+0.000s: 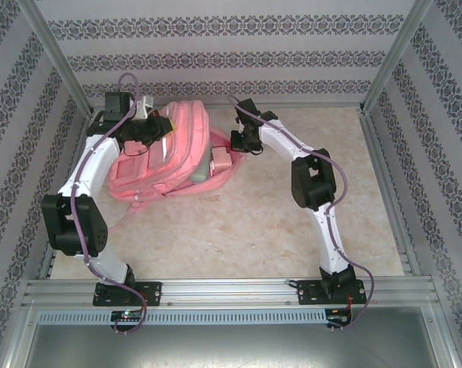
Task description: Pack books, pencil case, and school supplies into a backpack
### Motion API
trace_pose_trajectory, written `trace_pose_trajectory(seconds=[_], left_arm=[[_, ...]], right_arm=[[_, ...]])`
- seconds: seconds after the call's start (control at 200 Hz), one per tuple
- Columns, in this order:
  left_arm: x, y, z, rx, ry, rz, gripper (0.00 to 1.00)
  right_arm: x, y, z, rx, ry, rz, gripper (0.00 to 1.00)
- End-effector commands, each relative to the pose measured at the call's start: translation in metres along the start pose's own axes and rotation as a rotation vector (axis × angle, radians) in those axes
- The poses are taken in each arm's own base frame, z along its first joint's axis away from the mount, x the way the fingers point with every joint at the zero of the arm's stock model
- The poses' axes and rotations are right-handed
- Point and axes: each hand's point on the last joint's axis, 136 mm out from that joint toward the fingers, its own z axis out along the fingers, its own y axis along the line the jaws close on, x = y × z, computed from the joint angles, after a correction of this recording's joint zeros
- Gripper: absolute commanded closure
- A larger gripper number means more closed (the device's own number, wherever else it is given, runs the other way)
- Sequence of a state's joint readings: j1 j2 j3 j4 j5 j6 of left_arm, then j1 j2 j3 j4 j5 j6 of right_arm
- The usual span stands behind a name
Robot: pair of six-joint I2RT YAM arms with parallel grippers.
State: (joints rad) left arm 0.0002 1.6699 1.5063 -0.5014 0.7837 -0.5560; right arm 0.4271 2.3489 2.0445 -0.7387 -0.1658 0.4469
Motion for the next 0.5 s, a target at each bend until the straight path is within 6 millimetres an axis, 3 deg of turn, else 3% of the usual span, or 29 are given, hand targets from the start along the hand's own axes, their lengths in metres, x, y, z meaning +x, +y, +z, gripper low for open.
trace_pose_trajectory(seconds=[0.0,0.135,0.36,0.495], left_arm=[[-0.002,-0.009,0.016,-0.015,0.035,0.067,1.0],[0.0,-0.026,0.048,-0.027,0.096,0.146,1.0],[0.01,-0.062,0.108,-0.011,0.186,0.267,1.0],[0.02,-0.085,0.137,0.024,0.236,0.339,1.0]], right_arm=[[0.005,-0.014,-0.039,0.023,-0.06,0.055,1.0],[0.037,-0.039,-0.065,0.064,-0.079,0.105,1.0],[0.125,-0.078,-0.102,0.128,-0.08,0.199,1.0],[0.179,-0.075,-0.113,0.117,-0.091,0.228,1.0]])
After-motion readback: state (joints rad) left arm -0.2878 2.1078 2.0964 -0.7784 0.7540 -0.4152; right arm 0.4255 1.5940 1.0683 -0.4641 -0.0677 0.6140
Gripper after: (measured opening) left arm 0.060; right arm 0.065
